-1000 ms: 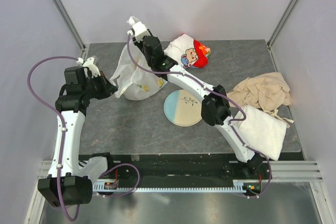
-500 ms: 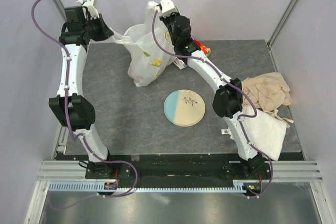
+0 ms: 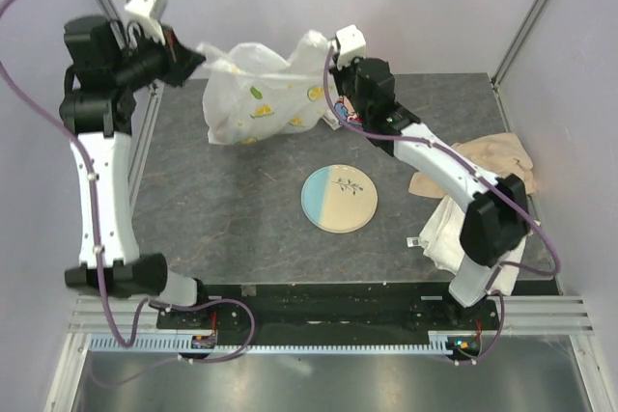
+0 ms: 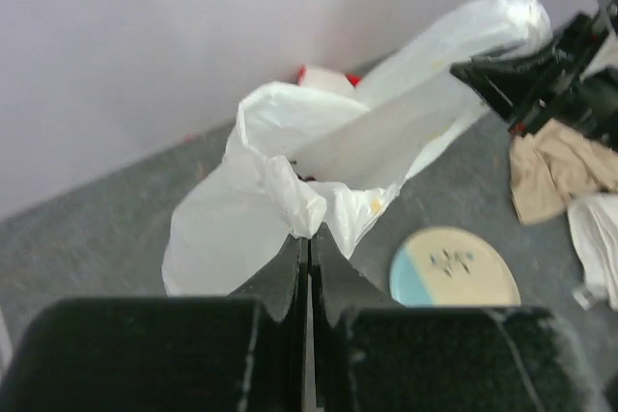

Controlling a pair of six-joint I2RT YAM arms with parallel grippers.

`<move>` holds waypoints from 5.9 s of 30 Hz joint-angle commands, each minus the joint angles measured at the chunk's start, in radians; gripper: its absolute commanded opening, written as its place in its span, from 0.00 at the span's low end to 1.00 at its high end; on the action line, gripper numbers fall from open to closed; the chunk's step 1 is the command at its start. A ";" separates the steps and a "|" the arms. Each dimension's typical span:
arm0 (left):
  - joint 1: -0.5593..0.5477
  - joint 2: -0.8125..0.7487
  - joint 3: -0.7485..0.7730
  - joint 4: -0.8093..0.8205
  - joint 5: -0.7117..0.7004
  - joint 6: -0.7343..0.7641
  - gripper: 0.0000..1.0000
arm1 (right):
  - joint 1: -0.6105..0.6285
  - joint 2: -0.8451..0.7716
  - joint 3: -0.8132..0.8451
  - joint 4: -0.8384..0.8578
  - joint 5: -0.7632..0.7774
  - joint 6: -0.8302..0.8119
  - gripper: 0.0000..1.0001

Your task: Take the fake fruits out of the plastic bag

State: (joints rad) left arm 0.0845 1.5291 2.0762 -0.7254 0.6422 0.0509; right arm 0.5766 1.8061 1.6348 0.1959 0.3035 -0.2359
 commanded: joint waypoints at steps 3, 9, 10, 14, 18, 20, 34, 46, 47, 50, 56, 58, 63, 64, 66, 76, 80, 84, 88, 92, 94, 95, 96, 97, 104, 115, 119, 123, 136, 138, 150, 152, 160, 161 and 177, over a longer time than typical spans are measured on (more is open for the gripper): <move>0.008 -0.300 -0.603 -0.319 0.016 0.208 0.02 | 0.040 -0.214 -0.405 -0.265 -0.210 0.158 0.10; 0.006 -0.445 -0.723 -0.517 -0.119 0.372 0.02 | 0.078 -0.378 -0.489 -0.383 -0.216 0.198 0.58; 0.006 -0.457 -0.713 -0.543 -0.052 0.385 0.02 | 0.078 -0.393 -0.462 -0.439 -0.243 0.195 0.61; 0.006 -0.459 -0.700 -0.634 0.065 0.434 0.02 | 0.081 -0.456 -0.255 -0.625 -0.425 0.138 0.69; 0.006 -0.458 -0.746 -0.657 0.073 0.466 0.02 | 0.107 -0.534 -0.119 -0.695 -0.509 0.145 0.78; 0.006 -0.475 -0.760 -0.616 0.100 0.455 0.02 | 0.121 -0.556 -0.142 -0.630 -0.555 0.152 0.80; 0.006 -0.575 -0.844 -0.529 -0.010 0.372 0.02 | 0.213 -0.171 -0.234 -0.374 -0.568 0.102 0.50; 0.006 -0.598 -0.904 -0.483 -0.075 0.380 0.02 | 0.310 -0.140 -0.411 -0.512 -0.517 0.021 0.49; 0.004 -0.586 -0.901 -0.486 -0.076 0.391 0.02 | 0.312 -0.139 -0.411 -0.519 -0.488 0.018 0.49; 0.006 -0.560 -0.884 -0.502 -0.108 0.417 0.02 | 0.312 -0.104 -0.395 -0.520 -0.469 0.017 0.51; 0.004 -0.526 -0.864 -0.509 -0.139 0.449 0.02 | 0.312 -0.056 -0.288 -0.451 -0.441 0.033 0.60; 0.004 -0.532 -0.886 -0.508 -0.160 0.472 0.02 | 0.313 -0.016 -0.229 -0.449 -0.425 0.029 0.66; 0.004 -0.581 -0.961 -0.490 -0.231 0.529 0.02 | 0.312 0.088 -0.141 -0.394 -0.365 0.066 0.77; 0.006 -0.607 -0.973 -0.488 -0.234 0.537 0.02 | 0.309 0.131 -0.104 -0.389 -0.362 0.075 0.79; 0.006 -0.629 -0.972 -0.485 -0.234 0.535 0.02 | 0.309 0.174 -0.066 -0.382 -0.365 0.099 0.80; 0.004 -0.629 -0.959 -0.476 -0.248 0.480 0.02 | 0.307 0.415 0.135 -0.354 -0.376 0.170 0.86; 0.006 -0.624 -0.970 -0.471 -0.242 0.461 0.02 | 0.305 0.469 0.181 -0.332 -0.362 0.179 0.80; 0.004 -0.612 -0.973 -0.457 -0.225 0.431 0.02 | 0.305 0.483 0.212 -0.326 -0.354 0.162 0.45; 0.006 -0.592 -0.979 -0.436 -0.202 0.417 0.01 | 0.292 0.414 0.218 -0.326 -0.418 0.150 0.25; 0.006 -0.557 -0.992 -0.398 -0.190 0.400 0.02 | 0.285 0.305 0.212 -0.346 -0.469 0.147 0.21; 0.004 -0.547 -0.992 -0.364 -0.187 0.383 0.02 | 0.285 0.242 0.211 -0.378 -0.484 0.141 0.20; 0.006 -0.540 -0.992 -0.352 -0.185 0.377 0.02 | 0.285 0.222 0.208 -0.388 -0.497 0.141 0.20; 0.006 -0.538 -0.992 -0.339 -0.185 0.363 0.02 | 0.284 0.181 0.197 -0.395 -0.500 0.142 0.20; 0.006 -0.535 -0.992 -0.318 -0.185 0.356 0.02 | 0.284 0.161 0.192 -0.406 -0.503 0.145 0.20; 0.004 -0.529 -1.016 -0.250 -0.182 0.322 0.02 | 0.284 0.032 0.186 -0.483 -0.521 0.135 0.18; 0.004 -0.583 -1.018 -0.304 -0.257 0.343 0.02 | 0.285 0.160 0.097 -0.438 -0.494 0.208 0.67; 0.004 -0.633 -1.032 -0.359 -0.294 0.465 0.02 | 0.301 0.268 0.143 -0.411 -0.457 0.208 0.66; 0.004 -0.658 -1.024 -0.436 -0.358 0.610 0.02 | 0.348 0.315 0.146 -0.380 -0.364 0.170 0.66; 0.006 -0.589 -1.012 -0.468 -0.408 0.557 0.02 | 0.362 0.541 0.345 -0.317 -0.241 0.155 0.87; 0.006 -0.575 -1.010 -0.467 -0.400 0.549 0.02 | 0.367 0.570 0.361 -0.312 -0.242 0.149 0.87; 0.004 -0.567 -1.012 -0.430 -0.375 0.481 0.02 | 0.364 0.608 0.481 -0.228 -0.193 0.100 0.44; 0.006 -0.566 -1.019 -0.424 -0.368 0.472 0.02 | 0.355 0.587 0.485 -0.231 -0.251 0.095 0.27; 0.006 -0.528 -0.984 -0.365 -0.308 0.376 0.02 | 0.348 0.387 0.372 -0.293 -0.395 0.044 0.02; 0.004 -0.518 -0.981 -0.349 -0.300 0.369 0.02 | 0.348 0.359 0.352 -0.299 -0.402 0.037 0.00; 0.004 -0.394 -0.848 -0.118 -0.328 0.164 0.02 | 0.324 0.112 0.272 -0.495 -0.452 0.000 0.00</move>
State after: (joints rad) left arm 0.0856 1.1149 1.1549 -0.9539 0.3157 0.3183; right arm 0.9096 2.0129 1.9186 -0.2680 -0.1123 -0.2020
